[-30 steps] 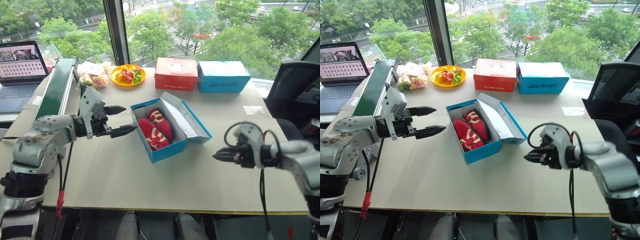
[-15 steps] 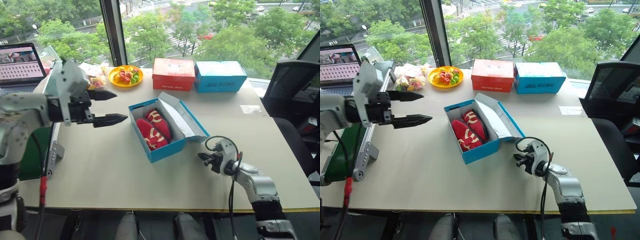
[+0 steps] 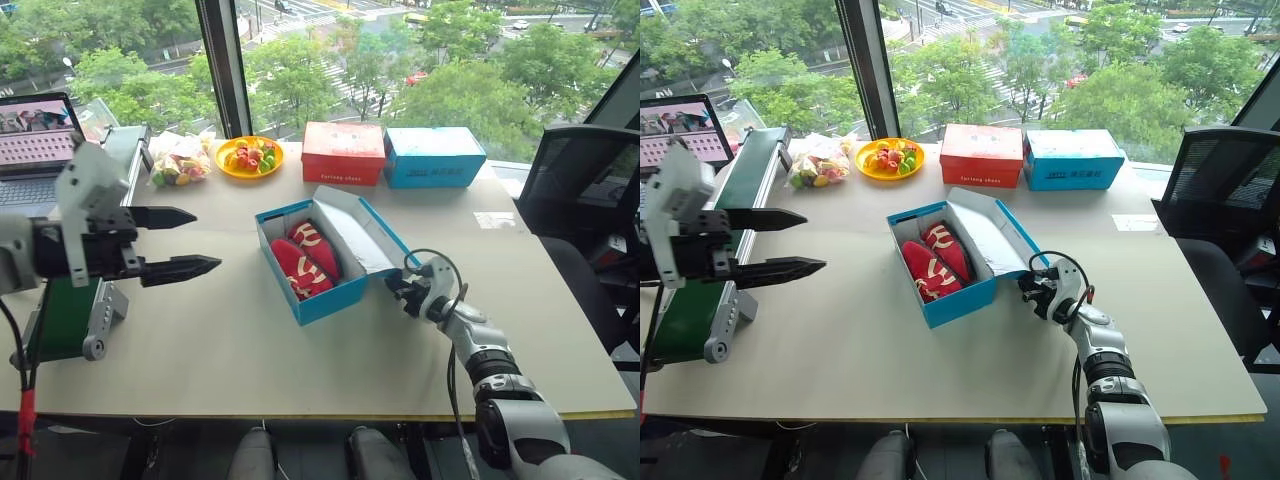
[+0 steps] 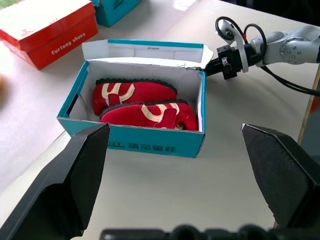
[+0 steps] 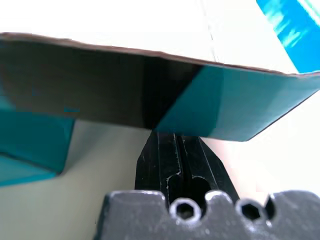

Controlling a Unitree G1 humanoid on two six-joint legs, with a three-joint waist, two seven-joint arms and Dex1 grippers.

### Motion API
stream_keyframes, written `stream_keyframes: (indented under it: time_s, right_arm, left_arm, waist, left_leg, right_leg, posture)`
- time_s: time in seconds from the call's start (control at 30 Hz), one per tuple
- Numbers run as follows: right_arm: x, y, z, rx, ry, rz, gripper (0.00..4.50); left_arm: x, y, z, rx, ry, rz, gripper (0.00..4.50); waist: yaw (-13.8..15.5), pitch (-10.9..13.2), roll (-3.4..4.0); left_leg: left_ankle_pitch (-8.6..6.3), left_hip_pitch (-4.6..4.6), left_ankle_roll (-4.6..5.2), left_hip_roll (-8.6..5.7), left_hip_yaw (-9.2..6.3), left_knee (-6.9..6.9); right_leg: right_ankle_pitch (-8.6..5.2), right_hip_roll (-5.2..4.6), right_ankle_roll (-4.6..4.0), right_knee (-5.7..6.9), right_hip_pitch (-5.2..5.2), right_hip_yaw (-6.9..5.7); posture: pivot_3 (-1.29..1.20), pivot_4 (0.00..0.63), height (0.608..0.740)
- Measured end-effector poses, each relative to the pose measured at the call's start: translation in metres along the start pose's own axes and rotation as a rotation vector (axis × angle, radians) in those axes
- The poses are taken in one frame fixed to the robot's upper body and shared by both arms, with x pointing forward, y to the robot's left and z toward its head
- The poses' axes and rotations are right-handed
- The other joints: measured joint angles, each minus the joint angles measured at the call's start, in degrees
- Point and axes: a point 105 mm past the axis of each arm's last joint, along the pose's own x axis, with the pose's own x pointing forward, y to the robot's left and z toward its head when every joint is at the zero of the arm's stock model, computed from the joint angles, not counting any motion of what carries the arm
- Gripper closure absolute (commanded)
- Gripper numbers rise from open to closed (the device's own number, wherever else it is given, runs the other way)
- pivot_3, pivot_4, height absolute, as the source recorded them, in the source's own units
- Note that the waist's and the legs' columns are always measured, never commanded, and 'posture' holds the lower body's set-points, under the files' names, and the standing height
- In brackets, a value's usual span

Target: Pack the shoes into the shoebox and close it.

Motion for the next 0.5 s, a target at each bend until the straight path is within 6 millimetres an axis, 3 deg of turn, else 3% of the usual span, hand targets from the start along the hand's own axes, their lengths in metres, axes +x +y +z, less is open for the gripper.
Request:
stream_keyframes:
  time_s: [0.1, 0.23, 0.33, 0.43, 0.5]
  right_arm:
    - [0.008, 0.017, 0.026, -0.017, -0.091, 0.081, 4.47]
    - [0.015, 0.043, 0.086, -0.089, -0.235, 0.191, 4.47]
    - [0.012, 0.067, 0.116, -0.126, -0.271, 0.296, 4.47]
    - [0.009, 0.093, 0.126, -0.166, -0.232, 0.408, 4.47]
    - [0.007, 0.114, 0.119, -0.231, -0.143, 0.5, 4.47]
  left_arm:
    - [-0.006, -0.001, 0.002, -0.001, -0.016, 0.022, 0.0]
    - [-0.013, 0.0, 0.008, 0.016, -0.044, 0.071, 0.0]
    - [-0.017, 0.002, 0.01, 0.007, -0.079, 0.097, 0.0]
    - [-0.02, 0.003, 0.013, 0.014, -0.097, 0.126, 0.0]
    - [-0.021, 0.004, 0.014, 0.016, -0.105, 0.138, 0.0]
  waist:
    - [-0.2, 0.0, 0.03]
    - [-0.1, 0.1, 0.1]
    - [0.0, 0.1, 0.1]
    - [0.2, 0.1, 0.1]
    - [0.2, 0.1, 0.11]
  left_leg:
    - [-0.01, -0.08, 0.0, 0.02, 0.01, -0.1]
    - [-0.01, -0.18, -0.01, 0.02, 0.01, -0.17]
    - [-0.03, -0.21, -0.04, 0.02, 0.0, -0.21]
    - [-0.04, -0.22, -0.04, 0.01, 0.0, -0.23]
    - [-0.04, -0.23, -0.05, 0.01, 0.01, -0.23]
  right_leg:
    - [-0.02, 0.01, -0.04, 0.03, -0.13, 0.0]
    - [-0.04, 0.0, -0.05, 0.05, -0.23, -0.01]
    - [-0.07, -0.01, -0.09, 0.04, -0.25, -0.03]
    - [-0.08, -0.02, -0.12, 0.02, -0.25, -0.05]
    - [-0.09, -0.02, -0.13, 0.03, -0.29, -0.06]
  posture:
    - [0.0, 0.15, 0.739]
    - [0.0, 0.15, 0.739]
    - [0.0, 0.15, 0.739]
    - [0.0, 0.15, 0.739]
    - [0.0, 0.15, 0.739]
